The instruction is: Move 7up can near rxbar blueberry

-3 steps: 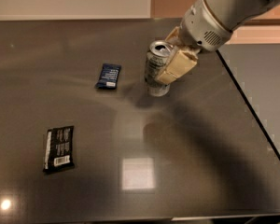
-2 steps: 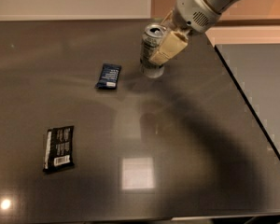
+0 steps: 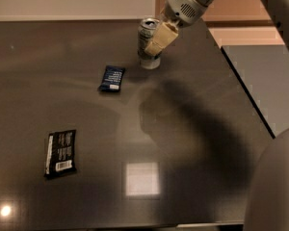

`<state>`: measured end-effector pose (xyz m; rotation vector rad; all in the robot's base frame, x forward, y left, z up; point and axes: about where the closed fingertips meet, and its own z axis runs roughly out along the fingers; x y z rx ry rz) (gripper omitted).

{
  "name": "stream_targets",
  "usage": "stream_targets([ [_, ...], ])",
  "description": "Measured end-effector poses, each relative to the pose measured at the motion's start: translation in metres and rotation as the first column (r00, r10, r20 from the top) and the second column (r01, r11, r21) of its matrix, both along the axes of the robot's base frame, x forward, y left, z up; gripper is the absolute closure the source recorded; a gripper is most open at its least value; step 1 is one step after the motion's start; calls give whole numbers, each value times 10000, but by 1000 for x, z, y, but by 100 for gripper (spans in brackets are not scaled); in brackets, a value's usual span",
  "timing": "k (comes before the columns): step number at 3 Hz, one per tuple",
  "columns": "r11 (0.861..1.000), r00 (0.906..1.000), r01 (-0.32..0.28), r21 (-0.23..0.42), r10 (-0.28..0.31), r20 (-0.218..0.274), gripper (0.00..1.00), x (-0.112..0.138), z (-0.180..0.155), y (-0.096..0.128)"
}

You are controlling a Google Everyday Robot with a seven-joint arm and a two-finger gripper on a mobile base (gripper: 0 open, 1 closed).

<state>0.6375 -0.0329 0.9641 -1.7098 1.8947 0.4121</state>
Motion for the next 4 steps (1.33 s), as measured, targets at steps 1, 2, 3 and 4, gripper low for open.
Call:
stream_targets([
  [1, 9998, 9999, 119, -162, -120, -53, 100, 11, -12, 8],
  [2, 9982, 9989, 467, -383, -463, 114, 100, 14, -25, 14],
  [3, 9945, 9960, 894, -541, -890, 105, 100, 13, -42, 21],
  [4, 9912, 9929, 1189, -583, -1187, 74, 100, 11, -55, 27],
])
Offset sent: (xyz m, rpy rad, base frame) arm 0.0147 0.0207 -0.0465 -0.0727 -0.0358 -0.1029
